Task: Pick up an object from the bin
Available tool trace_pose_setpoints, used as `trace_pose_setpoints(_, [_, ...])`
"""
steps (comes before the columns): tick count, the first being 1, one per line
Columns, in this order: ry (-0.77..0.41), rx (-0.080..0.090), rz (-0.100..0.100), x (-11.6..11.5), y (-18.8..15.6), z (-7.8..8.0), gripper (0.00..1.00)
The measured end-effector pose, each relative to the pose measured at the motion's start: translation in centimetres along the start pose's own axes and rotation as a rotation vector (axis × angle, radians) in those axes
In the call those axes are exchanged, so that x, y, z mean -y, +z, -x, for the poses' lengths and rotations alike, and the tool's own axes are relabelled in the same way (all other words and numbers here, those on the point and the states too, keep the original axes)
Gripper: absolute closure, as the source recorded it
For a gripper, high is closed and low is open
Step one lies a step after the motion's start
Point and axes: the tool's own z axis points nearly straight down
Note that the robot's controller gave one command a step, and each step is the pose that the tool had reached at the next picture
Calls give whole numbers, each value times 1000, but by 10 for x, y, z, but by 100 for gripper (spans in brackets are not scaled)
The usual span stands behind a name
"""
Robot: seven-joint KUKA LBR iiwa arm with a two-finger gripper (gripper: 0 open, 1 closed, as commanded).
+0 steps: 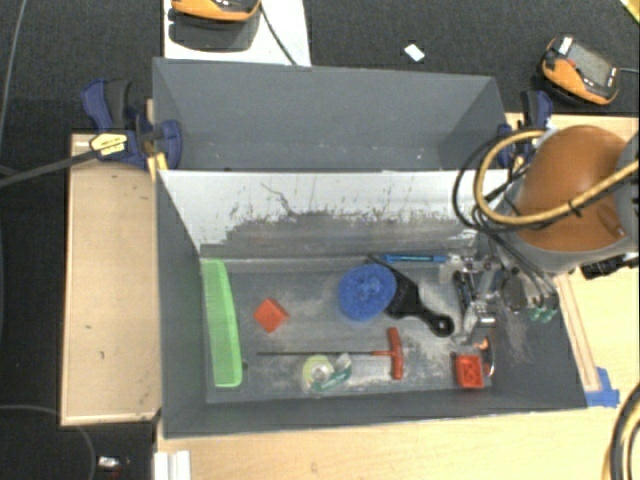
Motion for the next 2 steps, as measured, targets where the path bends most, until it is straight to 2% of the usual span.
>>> trace_pose_setpoints(1, [-3, 7, -1, 0, -3, 2, 0])
trace_pose_setpoints(2, [-345, 13, -3, -40, 61, -24, 0])
